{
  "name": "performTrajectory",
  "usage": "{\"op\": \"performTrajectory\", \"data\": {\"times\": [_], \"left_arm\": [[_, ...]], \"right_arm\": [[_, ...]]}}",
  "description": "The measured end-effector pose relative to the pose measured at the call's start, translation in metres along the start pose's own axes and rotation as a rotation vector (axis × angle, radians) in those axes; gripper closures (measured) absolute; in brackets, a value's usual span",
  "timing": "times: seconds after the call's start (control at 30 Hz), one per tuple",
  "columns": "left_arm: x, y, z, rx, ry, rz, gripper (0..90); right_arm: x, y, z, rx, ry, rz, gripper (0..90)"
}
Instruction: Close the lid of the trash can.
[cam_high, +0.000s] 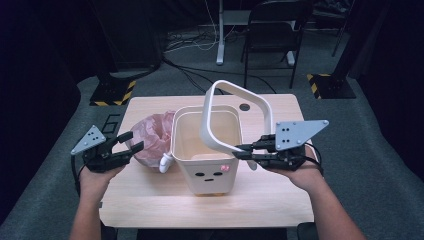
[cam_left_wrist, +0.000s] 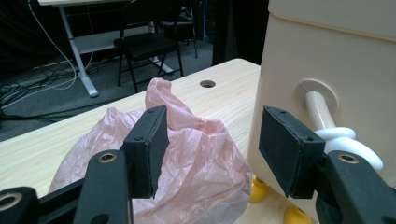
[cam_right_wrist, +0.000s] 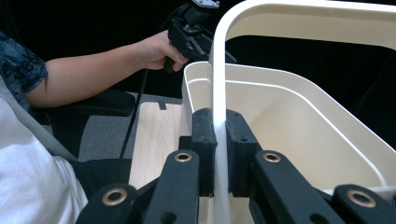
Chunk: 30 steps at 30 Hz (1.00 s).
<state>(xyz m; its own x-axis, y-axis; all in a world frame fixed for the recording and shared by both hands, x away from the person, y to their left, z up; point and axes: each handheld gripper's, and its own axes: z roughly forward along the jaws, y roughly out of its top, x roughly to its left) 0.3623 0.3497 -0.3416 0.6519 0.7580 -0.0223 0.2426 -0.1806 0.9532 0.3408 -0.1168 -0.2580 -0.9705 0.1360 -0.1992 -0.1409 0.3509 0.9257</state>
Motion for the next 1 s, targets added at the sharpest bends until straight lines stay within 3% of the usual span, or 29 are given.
{"op": "performTrajectory", "data": {"times": [0.6,1.0], "left_arm": [[-0.003,-0.003,-0.002,0.013,0.008,-0.004,41.9],[-0.004,-0.003,-0.002,0.013,0.003,-0.001,42.0]], "right_arm": [[-0.008,0.010,0.018,-0.017,0.066,0.001,83.9],[-0.007,0.024,0.031,0.029,0.082,-0.012,83.9]]}}
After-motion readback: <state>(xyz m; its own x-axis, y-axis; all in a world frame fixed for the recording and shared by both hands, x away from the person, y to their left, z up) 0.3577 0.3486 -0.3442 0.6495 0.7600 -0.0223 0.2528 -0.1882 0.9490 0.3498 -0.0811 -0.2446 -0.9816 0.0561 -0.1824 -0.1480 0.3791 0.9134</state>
